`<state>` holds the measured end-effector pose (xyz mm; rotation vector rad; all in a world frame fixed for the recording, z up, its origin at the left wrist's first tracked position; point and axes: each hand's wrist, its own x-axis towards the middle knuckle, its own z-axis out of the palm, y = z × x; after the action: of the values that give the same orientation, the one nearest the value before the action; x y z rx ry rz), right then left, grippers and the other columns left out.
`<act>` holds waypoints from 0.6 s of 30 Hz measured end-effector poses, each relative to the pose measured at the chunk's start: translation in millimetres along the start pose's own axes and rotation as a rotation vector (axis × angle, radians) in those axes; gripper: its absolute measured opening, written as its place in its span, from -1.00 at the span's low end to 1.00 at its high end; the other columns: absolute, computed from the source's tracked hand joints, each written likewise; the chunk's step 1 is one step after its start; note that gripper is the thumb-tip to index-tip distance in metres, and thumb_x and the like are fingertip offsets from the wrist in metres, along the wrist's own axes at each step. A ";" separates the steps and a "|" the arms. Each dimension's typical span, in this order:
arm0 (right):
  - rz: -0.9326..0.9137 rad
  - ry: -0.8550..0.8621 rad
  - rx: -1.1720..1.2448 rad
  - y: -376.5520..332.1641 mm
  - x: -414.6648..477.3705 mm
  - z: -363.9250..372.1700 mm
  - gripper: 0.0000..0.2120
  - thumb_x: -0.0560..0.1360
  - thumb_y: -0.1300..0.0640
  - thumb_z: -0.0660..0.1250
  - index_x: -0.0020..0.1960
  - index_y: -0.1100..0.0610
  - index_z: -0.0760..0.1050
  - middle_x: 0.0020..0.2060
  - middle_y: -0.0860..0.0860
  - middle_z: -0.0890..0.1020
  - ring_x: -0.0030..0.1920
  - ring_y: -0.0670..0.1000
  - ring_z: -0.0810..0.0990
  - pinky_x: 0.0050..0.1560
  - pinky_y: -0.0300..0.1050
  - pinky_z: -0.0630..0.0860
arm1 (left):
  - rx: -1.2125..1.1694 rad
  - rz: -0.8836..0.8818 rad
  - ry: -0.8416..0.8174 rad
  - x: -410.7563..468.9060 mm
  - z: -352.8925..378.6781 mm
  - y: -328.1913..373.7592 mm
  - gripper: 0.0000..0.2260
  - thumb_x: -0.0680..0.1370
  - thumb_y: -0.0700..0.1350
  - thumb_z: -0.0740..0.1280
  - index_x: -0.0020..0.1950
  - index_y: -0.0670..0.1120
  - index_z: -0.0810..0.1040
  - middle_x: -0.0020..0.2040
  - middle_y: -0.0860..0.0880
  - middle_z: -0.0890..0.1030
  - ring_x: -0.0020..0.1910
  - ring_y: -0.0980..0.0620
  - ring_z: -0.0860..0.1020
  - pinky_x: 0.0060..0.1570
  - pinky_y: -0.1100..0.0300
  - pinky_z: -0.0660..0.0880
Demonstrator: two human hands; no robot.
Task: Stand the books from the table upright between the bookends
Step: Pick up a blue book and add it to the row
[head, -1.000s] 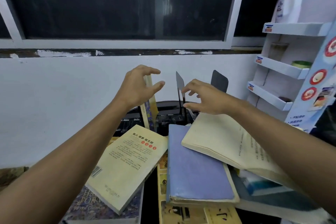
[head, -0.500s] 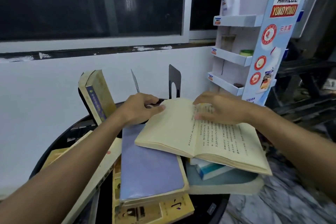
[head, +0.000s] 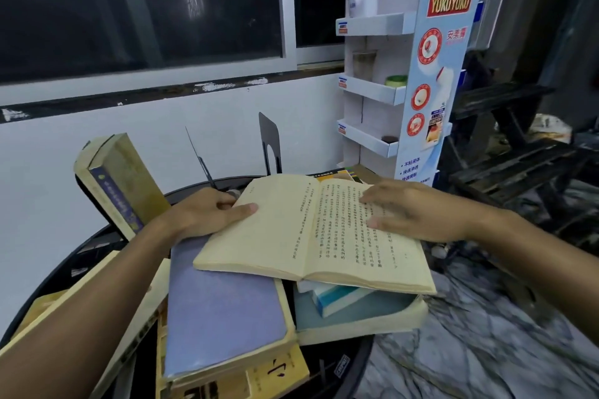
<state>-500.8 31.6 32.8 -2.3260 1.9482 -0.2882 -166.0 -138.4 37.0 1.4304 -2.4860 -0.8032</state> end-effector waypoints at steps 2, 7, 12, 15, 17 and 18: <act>0.026 0.001 0.031 8.8 -9.0 0.8 -0.40 0.51 -0.35 0.18 0.43 -0.06 0.43 0.30 -0.20 0.45 0.22 -0.24 0.43 0.21 -0.38 0.37 | -0.055 0.017 0.023 -2.0 0.0 2.8 -0.71 0.52 0.29 0.33 -0.03 0.13 0.69 -0.07 0.14 0.70 -0.02 0.14 0.62 -0.14 0.31 0.44; 0.077 0.024 0.046 23.2 -18.3 0.4 -0.46 0.49 -0.35 0.24 0.37 -0.10 0.48 0.27 -0.23 0.49 0.20 -0.21 0.48 0.23 -0.28 0.45 | -0.277 0.041 0.144 -6.9 -12.6 9.7 -0.80 0.48 0.22 0.43 -0.01 0.15 0.68 0.04 0.04 0.67 0.03 0.02 0.63 -0.01 0.16 0.53; 0.070 0.091 0.075 17.3 -17.5 -3.9 -0.42 0.44 -0.37 0.22 0.34 -0.09 0.51 0.23 -0.27 0.49 0.20 -0.22 0.48 0.23 -0.28 0.43 | -0.432 0.138 0.220 -18.3 -30.0 39.9 -0.54 0.41 0.28 0.42 0.22 0.09 0.65 0.10 0.22 0.67 0.06 0.16 0.64 -0.03 0.22 0.54; 0.056 0.164 0.129 8.4 -16.4 -7.3 -0.46 0.43 -0.40 0.20 0.29 -0.17 0.53 0.21 -0.34 0.50 0.23 -0.25 0.47 0.26 -0.19 0.46 | -0.510 0.233 0.200 -27.2 -30.0 67.0 -0.66 0.52 0.22 0.34 0.20 0.11 0.66 0.04 0.22 0.71 0.00 0.22 0.68 -0.01 0.26 0.56; 0.050 0.217 0.195 4.1 -16.0 -9.6 -0.51 0.45 -0.39 0.21 0.27 -0.18 0.54 0.20 -0.34 0.54 0.22 -0.26 0.50 0.21 -0.12 0.53 | -0.522 0.285 0.193 -30.5 -24.3 83.8 -0.64 0.56 0.26 0.25 0.21 0.13 0.66 0.07 0.21 0.71 0.03 0.19 0.68 0.03 0.22 0.54; 0.049 0.236 0.237 2.8 -16.1 -10.7 -0.53 0.47 -0.37 0.23 0.26 -0.19 0.56 0.19 -0.34 0.55 0.21 -0.25 0.51 0.20 -0.09 0.55 | -0.531 0.304 0.188 -31.2 -20.6 90.8 -0.62 0.58 0.29 0.20 0.21 0.16 0.66 0.08 0.22 0.70 0.04 0.19 0.67 0.04 0.23 0.52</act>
<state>-508.3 47.4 41.3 -2.1721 1.9404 -0.7762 -209.8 -83.7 105.9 0.8774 -2.0597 -1.0931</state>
